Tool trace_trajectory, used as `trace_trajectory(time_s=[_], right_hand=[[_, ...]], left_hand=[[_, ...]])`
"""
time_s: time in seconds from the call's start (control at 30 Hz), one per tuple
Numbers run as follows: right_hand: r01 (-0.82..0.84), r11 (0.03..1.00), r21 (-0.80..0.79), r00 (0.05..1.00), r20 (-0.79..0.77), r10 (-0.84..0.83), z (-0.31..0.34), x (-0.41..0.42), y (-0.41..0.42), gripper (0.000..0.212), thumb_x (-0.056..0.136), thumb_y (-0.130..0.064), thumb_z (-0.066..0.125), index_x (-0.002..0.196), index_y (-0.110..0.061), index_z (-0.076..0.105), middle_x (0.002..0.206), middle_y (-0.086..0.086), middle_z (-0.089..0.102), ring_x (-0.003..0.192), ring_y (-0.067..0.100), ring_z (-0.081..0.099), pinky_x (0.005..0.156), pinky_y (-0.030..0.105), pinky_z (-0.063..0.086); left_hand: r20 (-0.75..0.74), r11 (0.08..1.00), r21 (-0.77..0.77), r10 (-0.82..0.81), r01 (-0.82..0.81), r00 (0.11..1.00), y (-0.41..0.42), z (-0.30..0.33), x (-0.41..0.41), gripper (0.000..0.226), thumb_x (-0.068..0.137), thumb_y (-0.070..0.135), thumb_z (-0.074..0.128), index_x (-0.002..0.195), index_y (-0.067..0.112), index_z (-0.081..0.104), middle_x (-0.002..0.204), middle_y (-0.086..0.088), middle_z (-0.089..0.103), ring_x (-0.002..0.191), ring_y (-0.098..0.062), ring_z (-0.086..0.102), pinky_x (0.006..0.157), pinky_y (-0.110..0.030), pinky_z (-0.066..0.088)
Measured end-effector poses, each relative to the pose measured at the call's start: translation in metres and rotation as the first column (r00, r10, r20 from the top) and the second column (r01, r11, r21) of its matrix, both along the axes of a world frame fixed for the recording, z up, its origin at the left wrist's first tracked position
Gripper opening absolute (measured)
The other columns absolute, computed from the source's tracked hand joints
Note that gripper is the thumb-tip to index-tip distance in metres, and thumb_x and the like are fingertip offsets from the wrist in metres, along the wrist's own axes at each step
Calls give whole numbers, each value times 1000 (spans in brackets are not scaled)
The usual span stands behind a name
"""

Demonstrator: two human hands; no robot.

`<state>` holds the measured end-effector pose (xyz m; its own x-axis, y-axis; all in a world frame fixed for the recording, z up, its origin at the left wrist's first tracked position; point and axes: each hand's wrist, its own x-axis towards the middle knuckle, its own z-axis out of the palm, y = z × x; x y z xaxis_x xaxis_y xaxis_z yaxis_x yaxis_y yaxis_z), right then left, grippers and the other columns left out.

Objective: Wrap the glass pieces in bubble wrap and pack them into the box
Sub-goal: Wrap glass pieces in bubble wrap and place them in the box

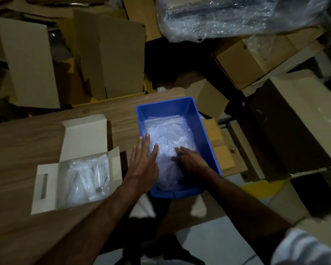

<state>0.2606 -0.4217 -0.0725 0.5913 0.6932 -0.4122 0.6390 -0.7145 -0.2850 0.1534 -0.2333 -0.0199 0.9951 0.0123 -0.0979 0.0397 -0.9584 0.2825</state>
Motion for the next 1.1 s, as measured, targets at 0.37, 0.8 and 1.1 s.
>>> trace_trajectory(time_s=[0.37, 0.8, 1.1], right_hand=[[154, 949, 276, 986, 21, -166, 34, -11, -17, 41, 99, -23, 54, 137, -15, 64, 156, 13, 47, 142, 31, 45, 115, 36, 37], [203, 784, 586, 948, 83, -307, 66, -35, -26, 33, 90, -12, 69, 122, -16, 75, 144, 4, 60, 137, 22, 53, 113, 38, 45], [250, 712, 656, 906, 101, -412, 76, -55, -31, 68, 76, -52, 79, 131, -14, 67, 137, 4, 66, 129, 19, 60, 112, 37, 44]], left_hand=[[-19, 1000, -6, -5, 5, 1000, 1, 0, 0, 75, 98, 20, 51, 162, 17, 15, 167, -14, -21, 150, -31, -29, 119, -39, -17], [-20, 993, -118, -6, 4, 1000, 11, -5, 0, 77, 93, 25, 59, 161, 26, 23, 171, -6, -2, 152, -24, -25, 126, -49, -8], [-3, 977, -209, 50, -49, 999, 10, 12, 9, 48, 98, 17, 56, 143, 35, 55, 164, -1, 33, 157, -30, -3, 125, -57, 1]])
